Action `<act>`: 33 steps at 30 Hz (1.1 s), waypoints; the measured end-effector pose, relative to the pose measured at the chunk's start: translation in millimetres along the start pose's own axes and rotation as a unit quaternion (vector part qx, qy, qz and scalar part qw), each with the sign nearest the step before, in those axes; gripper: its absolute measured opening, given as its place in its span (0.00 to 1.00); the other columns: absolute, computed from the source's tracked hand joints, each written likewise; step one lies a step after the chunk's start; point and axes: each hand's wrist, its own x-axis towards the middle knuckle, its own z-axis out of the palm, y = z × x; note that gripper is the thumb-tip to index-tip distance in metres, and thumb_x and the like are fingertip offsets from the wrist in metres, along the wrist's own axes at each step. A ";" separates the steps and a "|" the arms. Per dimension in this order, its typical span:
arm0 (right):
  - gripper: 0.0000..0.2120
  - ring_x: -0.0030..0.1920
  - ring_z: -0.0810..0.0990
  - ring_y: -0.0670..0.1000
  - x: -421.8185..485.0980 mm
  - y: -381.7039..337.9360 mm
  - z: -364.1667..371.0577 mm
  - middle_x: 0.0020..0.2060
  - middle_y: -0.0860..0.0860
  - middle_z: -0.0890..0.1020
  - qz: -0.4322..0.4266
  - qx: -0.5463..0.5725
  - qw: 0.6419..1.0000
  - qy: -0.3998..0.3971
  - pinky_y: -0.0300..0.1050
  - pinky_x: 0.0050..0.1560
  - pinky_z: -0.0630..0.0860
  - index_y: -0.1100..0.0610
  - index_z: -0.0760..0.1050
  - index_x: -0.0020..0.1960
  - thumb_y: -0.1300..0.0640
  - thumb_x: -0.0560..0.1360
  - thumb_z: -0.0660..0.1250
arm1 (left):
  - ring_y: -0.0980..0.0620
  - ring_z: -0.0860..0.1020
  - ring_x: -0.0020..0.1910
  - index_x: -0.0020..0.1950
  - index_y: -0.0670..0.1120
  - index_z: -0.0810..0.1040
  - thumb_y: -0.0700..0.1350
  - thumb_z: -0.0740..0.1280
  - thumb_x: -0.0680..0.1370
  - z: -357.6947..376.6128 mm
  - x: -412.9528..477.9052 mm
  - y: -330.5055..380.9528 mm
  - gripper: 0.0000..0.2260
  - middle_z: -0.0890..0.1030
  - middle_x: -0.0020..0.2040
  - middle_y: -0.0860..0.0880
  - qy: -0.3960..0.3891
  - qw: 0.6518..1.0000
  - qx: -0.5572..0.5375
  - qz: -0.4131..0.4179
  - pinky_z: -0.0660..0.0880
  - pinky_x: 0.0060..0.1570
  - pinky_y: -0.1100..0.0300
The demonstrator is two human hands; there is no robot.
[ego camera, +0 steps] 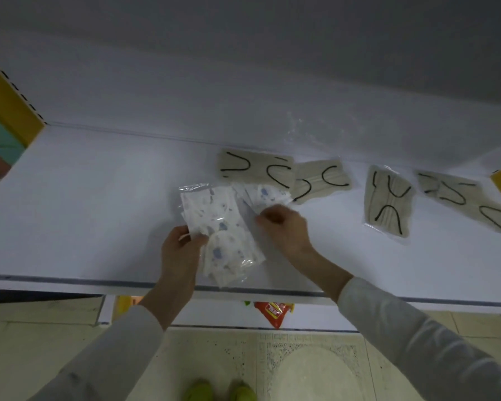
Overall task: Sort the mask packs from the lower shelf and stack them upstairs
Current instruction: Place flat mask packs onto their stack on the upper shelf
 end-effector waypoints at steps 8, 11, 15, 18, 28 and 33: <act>0.26 0.59 0.75 0.57 52.9 -6.9 -3.4 0.57 0.54 0.79 -0.100 -0.380 0.918 0.058 0.46 0.55 0.72 0.53 0.74 0.62 0.40 0.71 0.68 | 0.39 0.79 0.51 0.49 0.45 0.75 0.36 0.65 0.76 -29.9 6.6 4.7 0.05 0.80 0.48 0.44 -0.007 0.999 0.030 0.037 0.76 0.54 0.39; 0.18 0.54 0.79 0.58 54.5 -14.8 1.1 0.53 0.57 0.81 -0.144 -0.467 0.871 0.044 0.46 0.49 0.73 0.57 0.72 0.61 0.48 0.75 0.62 | 0.41 0.80 0.49 0.48 0.46 0.73 0.36 0.63 0.77 -33.1 7.3 5.6 0.05 0.79 0.47 0.45 -0.019 0.999 0.022 0.038 0.76 0.53 0.39; 0.17 0.52 0.81 0.60 57.5 -14.8 -1.3 0.53 0.58 0.81 -0.202 -0.524 0.826 0.042 0.48 0.46 0.74 0.61 0.64 0.66 0.59 0.78 0.58 | 0.43 0.80 0.49 0.50 0.47 0.72 0.36 0.62 0.78 -34.3 6.3 6.7 0.06 0.79 0.48 0.46 -0.048 0.998 0.006 0.040 0.78 0.51 0.44; 0.21 0.55 0.79 0.60 60.9 -11.6 -12.5 0.57 0.58 0.78 -0.201 -0.505 0.838 0.055 0.50 0.48 0.74 0.61 0.61 0.70 0.60 0.78 0.58 | 0.44 0.80 0.50 0.56 0.46 0.71 0.37 0.61 0.79 -36.6 6.8 3.6 0.07 0.79 0.50 0.47 -0.058 0.997 0.017 0.041 0.79 0.46 0.48; 0.14 0.27 0.78 0.58 10.0 -18.0 4.1 0.32 0.56 0.81 -0.364 -0.266 0.884 0.125 0.44 0.27 0.74 0.61 0.77 0.52 0.59 0.68 0.62 | 0.41 0.80 0.54 0.65 0.40 0.69 0.36 0.58 0.80 -19.1 14.9 -0.6 0.13 0.78 0.59 0.40 -0.061 0.998 -0.004 -0.004 0.78 0.50 0.44; 0.15 0.29 0.78 0.52 -27.4 -7.2 31.8 0.34 0.51 0.82 -0.456 -0.305 0.834 0.065 0.36 0.26 0.69 0.58 0.78 0.51 0.53 0.70 0.60 | 0.44 0.80 0.51 0.64 0.41 0.72 0.47 0.54 0.83 -2.2 8.3 0.3 0.15 0.79 0.57 0.41 -0.057 0.991 -0.112 -0.033 0.79 0.47 0.51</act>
